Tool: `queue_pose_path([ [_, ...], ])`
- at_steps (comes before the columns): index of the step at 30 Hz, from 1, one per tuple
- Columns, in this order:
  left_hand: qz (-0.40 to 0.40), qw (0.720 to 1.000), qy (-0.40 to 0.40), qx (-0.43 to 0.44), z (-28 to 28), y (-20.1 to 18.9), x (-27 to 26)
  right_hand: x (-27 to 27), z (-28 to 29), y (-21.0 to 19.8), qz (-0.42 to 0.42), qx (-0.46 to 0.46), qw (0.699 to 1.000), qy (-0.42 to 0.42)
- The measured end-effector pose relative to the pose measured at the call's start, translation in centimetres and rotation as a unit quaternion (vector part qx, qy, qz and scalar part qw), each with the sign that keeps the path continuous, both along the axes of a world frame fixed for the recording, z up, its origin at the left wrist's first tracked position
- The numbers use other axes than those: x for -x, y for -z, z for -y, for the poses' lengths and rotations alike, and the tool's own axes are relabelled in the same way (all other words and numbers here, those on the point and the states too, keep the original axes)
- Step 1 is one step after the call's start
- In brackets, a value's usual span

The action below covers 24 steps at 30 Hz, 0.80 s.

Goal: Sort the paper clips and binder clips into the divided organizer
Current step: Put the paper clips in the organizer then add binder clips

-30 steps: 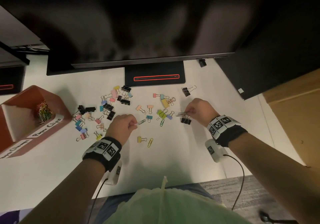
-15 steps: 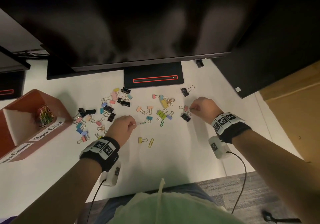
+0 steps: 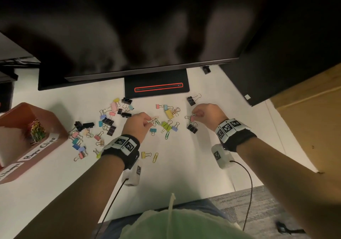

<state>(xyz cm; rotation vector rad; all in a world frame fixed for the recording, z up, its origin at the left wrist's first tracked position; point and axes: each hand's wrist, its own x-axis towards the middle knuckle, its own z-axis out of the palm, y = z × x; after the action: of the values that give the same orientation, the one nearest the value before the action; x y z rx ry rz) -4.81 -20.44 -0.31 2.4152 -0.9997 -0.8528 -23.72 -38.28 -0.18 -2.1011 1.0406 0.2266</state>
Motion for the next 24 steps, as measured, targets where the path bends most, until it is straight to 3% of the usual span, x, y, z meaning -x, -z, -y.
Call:
queue_pose_path([
  [9,0.060,0.997,0.053,0.012,-0.5,1.1,-0.7,-0.4,0.9,0.1,-0.026,0.018,0.997,-0.072],
  [17,0.065,0.996,0.048,-0.027,-0.4,1.0,-0.2,1.3,1.5,0.3,0.014,0.012,1.000,-0.019],
  [21,0.071,0.993,0.077,-0.051,-0.2,1.0,0.1,0.6,0.8,-0.3,0.047,0.028,0.991,-0.122],
  [24,0.029,0.996,0.075,-0.039,-0.4,0.7,-0.6,-1.0,0.3,-0.6,0.036,0.037,0.980,-0.191],
])
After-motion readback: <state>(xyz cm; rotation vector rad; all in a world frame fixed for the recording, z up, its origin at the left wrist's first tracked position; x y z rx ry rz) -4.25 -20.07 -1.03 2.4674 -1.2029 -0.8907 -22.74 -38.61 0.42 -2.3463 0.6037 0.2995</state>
